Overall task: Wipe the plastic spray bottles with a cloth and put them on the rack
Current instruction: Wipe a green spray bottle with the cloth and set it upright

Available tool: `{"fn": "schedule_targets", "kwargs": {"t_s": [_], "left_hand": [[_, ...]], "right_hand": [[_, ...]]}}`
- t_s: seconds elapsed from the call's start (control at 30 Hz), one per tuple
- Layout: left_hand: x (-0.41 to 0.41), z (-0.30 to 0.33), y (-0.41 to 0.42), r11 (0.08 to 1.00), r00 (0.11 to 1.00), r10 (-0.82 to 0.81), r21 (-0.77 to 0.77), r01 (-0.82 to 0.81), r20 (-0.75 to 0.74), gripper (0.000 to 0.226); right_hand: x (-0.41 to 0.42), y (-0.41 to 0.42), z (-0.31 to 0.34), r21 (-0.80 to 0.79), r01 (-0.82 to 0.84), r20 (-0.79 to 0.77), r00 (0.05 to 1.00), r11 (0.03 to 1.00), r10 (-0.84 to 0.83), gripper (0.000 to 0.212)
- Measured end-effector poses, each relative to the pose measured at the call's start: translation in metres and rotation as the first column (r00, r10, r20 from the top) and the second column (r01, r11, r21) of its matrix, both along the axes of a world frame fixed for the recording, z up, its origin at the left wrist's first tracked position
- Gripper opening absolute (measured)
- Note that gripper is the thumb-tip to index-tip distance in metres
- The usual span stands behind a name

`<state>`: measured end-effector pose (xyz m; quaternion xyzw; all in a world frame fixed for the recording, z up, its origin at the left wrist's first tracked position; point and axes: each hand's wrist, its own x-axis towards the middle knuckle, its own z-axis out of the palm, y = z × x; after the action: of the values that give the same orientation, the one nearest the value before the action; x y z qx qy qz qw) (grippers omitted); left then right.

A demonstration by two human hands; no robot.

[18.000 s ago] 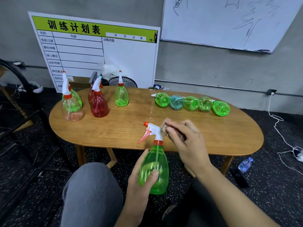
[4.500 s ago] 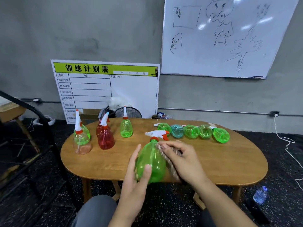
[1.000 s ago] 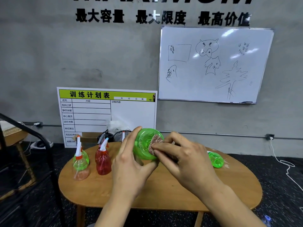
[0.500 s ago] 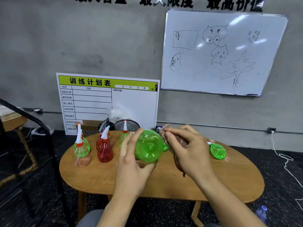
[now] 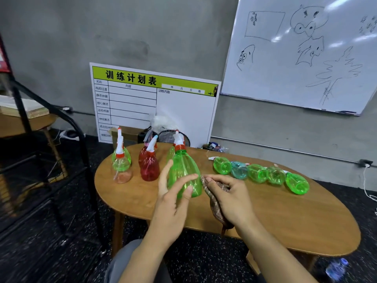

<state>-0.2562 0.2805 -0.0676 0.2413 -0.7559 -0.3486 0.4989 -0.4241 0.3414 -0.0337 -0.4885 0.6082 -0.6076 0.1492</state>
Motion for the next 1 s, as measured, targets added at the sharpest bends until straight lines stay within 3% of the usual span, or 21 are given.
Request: {"fn": "schedule_targets", "kwargs": {"t_s": [0.1,0.27,0.4,0.63,0.77,1.0], "left_hand": [[0.006,-0.012,-0.013,0.999,0.999,0.013,0.041,-0.014,0.032,0.042],[0.008,-0.031,-0.04,0.976,0.995,0.076,0.199,-0.089,0.069,0.1],[-0.003,-0.05,-0.069,0.94,0.987,0.068,0.323,-0.112,0.143,0.124],[-0.055,-0.095,-0.139,0.935,0.96,0.075,0.316,-0.162,0.271,0.111],[-0.091,-0.117,-0.187,0.94,0.959,0.078,0.299,-0.162,0.274,0.106],[-0.126,-0.135,-0.246,0.941,0.956,0.182,0.241,-0.237,0.229,0.103]], "right_hand": [[0.004,-0.017,-0.015,0.035,-0.006,0.009,1.0,0.999,0.005,0.017],[0.005,-0.043,-0.039,0.092,-0.015,0.05,0.999,0.996,0.011,0.015],[-0.004,-0.066,-0.062,0.161,-0.017,0.09,0.996,0.987,0.002,0.014],[-0.041,-0.114,-0.106,0.275,-0.007,0.089,0.996,0.961,-0.018,0.017],[-0.07,-0.14,-0.123,0.3,0.048,0.013,0.998,0.953,-0.054,0.016],[-0.112,-0.182,-0.142,0.252,0.109,0.041,0.992,0.962,-0.123,0.02]]}}
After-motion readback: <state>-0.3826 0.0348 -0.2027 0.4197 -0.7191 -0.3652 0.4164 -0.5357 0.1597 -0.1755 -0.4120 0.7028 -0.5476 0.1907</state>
